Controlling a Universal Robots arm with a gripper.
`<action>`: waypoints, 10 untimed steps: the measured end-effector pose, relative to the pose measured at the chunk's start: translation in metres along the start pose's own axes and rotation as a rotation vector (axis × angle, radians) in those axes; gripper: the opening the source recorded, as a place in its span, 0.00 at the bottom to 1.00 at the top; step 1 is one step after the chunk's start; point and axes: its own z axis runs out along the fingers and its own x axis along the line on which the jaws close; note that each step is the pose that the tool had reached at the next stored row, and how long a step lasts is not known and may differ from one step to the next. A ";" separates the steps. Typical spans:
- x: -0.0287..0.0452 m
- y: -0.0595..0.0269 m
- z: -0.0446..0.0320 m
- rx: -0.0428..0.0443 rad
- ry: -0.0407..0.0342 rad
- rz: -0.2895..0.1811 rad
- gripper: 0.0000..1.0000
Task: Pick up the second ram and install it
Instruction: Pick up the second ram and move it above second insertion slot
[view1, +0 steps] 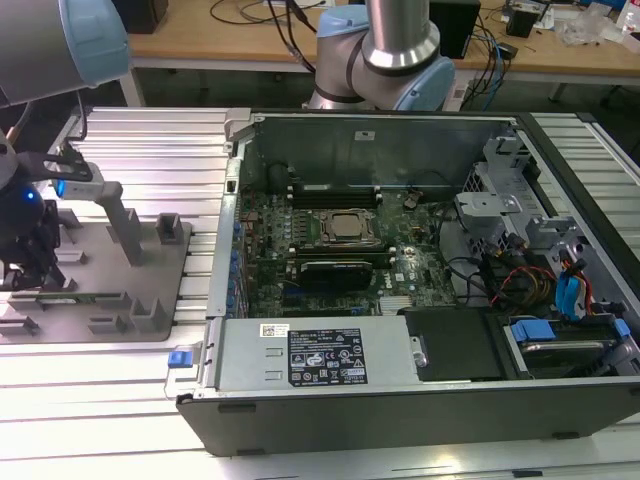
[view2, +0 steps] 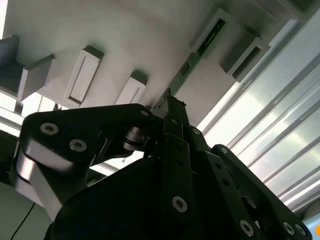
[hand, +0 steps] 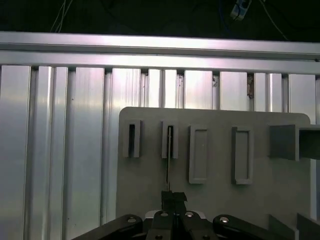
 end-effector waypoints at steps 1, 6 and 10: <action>0.0001 0.0001 0.0016 -0.0005 0.0000 0.000 0.08; 0.0001 0.0001 0.0017 -0.0006 0.0000 0.000 0.21; 0.0003 0.0007 0.0123 -0.0006 0.0004 -0.002 0.28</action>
